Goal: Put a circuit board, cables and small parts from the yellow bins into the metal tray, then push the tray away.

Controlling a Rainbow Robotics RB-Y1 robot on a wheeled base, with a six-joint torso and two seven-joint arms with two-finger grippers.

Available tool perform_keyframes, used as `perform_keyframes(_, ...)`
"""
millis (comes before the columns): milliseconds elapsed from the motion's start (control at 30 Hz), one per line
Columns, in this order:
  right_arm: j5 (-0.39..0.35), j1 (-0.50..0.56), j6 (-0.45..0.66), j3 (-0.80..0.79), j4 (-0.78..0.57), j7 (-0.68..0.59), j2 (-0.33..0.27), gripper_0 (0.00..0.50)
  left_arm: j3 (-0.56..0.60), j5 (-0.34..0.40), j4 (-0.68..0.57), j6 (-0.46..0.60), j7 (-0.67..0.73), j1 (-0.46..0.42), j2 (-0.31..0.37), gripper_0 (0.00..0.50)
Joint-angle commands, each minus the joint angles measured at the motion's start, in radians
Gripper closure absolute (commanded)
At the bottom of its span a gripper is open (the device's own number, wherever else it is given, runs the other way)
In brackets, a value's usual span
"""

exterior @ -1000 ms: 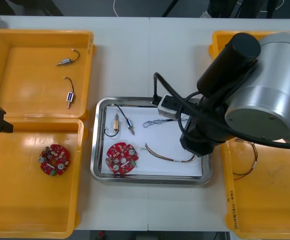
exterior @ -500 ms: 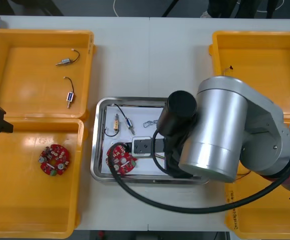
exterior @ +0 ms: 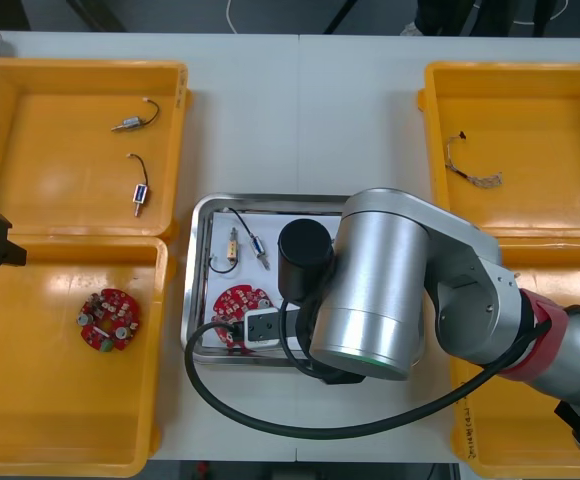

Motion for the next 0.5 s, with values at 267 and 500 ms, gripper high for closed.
perform_keyframes(267,0.061,-0.029,-0.071,0.111,0.096,-0.020,0.086,0.000,0.030,0.008,-0.031,0.007,-0.088,0.014,0.045,0.000)
perform_keyframes(500,0.088,0.011,-0.070,0.115,0.115,-0.022,0.123,0.000,0.030,0.008,-0.031,0.007,-0.088,0.014,0.045,0.000)
